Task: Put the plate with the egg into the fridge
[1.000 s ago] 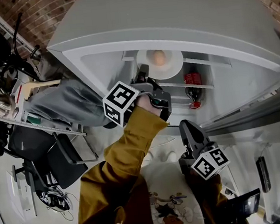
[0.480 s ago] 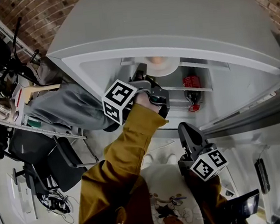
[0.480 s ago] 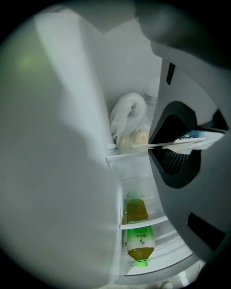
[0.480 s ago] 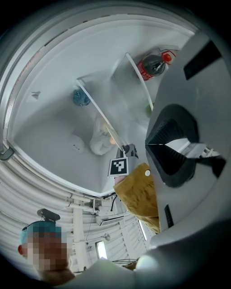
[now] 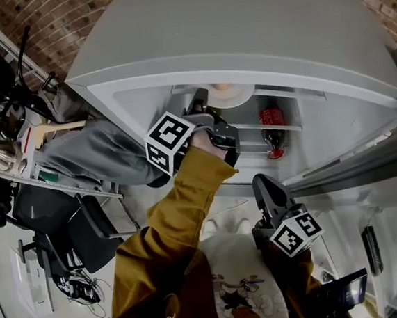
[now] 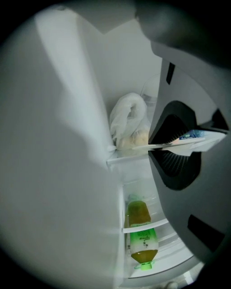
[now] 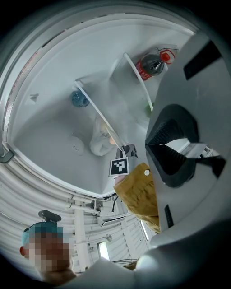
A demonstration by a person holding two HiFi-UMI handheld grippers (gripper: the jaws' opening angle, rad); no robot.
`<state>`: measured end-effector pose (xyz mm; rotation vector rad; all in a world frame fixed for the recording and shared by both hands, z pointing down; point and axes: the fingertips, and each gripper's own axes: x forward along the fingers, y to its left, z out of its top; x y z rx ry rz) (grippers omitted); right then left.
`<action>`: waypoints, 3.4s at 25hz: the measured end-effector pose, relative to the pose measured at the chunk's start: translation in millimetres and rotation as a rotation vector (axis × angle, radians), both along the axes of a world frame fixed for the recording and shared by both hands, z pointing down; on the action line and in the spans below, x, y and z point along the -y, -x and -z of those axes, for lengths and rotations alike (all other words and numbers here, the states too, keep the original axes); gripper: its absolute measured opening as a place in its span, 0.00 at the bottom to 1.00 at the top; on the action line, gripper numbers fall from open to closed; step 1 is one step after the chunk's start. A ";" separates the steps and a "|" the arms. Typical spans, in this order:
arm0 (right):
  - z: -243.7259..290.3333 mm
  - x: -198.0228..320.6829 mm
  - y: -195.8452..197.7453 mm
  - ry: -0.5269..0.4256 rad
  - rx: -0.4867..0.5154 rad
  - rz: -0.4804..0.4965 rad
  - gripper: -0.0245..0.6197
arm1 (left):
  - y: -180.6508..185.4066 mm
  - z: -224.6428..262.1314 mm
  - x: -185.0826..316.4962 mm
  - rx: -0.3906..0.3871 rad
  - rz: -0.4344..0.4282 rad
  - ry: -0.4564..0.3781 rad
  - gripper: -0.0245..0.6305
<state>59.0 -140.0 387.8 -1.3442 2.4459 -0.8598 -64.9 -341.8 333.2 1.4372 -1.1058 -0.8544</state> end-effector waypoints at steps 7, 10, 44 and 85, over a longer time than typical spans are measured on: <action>-0.2 -1.8 0.1 -0.003 0.006 0.003 0.05 | 2.7 3.9 0.4 0.022 0.017 -0.005 0.18; -0.1 -3.0 0.5 -0.003 0.006 0.004 0.05 | 4.6 4.0 -0.3 0.028 0.022 0.001 0.24; -2.2 -11.4 -3.6 0.010 0.021 0.004 0.05 | -37.3 -8.5 -37.7 -0.047 -0.107 0.077 0.25; -2.8 5.6 -9.1 0.025 0.023 -0.017 0.05 | -29.0 -4.0 3.3 -0.092 -0.083 0.081 0.07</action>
